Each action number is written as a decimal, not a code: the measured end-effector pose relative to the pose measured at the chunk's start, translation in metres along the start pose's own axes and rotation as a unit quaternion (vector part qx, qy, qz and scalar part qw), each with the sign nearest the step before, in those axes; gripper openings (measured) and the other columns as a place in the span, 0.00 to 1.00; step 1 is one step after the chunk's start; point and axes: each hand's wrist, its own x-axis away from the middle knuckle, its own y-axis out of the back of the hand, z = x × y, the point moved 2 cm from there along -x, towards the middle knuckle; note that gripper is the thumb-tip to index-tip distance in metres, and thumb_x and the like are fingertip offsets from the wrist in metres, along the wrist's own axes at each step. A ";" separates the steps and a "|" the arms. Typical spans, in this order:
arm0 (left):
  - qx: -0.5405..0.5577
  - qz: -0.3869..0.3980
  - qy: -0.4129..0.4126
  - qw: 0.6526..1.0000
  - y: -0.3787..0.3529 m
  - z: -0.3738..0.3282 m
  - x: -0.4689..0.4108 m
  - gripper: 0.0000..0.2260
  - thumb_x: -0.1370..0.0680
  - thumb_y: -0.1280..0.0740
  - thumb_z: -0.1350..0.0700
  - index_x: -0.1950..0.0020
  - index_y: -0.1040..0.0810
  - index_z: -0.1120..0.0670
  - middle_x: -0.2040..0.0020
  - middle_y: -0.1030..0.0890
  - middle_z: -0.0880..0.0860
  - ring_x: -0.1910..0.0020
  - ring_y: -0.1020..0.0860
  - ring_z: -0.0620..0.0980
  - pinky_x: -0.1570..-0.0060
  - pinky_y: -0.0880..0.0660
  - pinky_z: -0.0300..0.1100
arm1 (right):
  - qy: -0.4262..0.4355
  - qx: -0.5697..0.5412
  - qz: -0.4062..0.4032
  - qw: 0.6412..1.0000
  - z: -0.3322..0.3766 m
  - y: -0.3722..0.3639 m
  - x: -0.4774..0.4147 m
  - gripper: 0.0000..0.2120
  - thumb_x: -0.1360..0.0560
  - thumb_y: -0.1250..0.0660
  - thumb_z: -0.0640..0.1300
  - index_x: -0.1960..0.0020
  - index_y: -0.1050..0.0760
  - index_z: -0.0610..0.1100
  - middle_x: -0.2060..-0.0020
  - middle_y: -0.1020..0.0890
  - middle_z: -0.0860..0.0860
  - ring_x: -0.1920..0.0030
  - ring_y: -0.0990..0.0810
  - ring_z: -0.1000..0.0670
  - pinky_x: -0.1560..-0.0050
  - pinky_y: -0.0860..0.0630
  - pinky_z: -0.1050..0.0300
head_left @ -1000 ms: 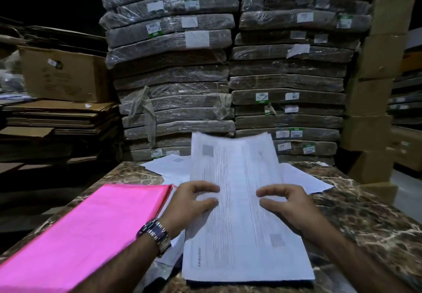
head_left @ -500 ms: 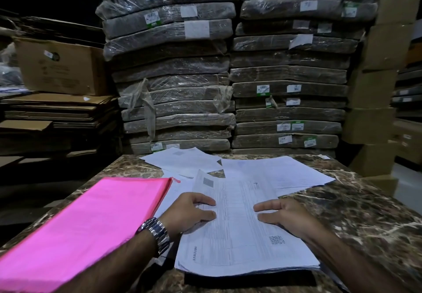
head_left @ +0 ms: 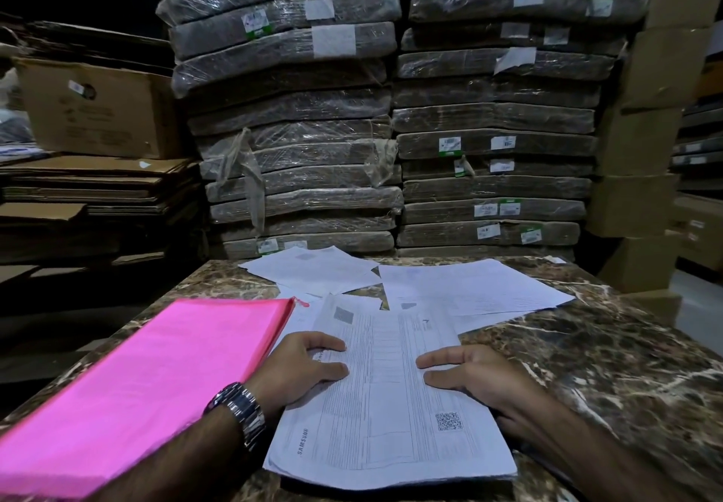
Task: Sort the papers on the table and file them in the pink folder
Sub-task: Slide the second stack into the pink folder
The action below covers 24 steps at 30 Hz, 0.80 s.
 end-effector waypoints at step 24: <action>-0.706 -0.029 -0.050 0.706 0.072 0.003 -0.051 0.18 0.19 0.46 0.53 0.29 0.35 0.45 0.28 0.40 0.58 0.34 0.34 0.61 0.50 0.23 0.55 | 0.071 0.031 -0.040 0.996 0.002 -0.006 -0.002 0.09 0.30 0.28 0.29 0.54 0.15 0.40 0.58 0.13 0.44 0.57 0.14 0.42 0.50 0.19 0.49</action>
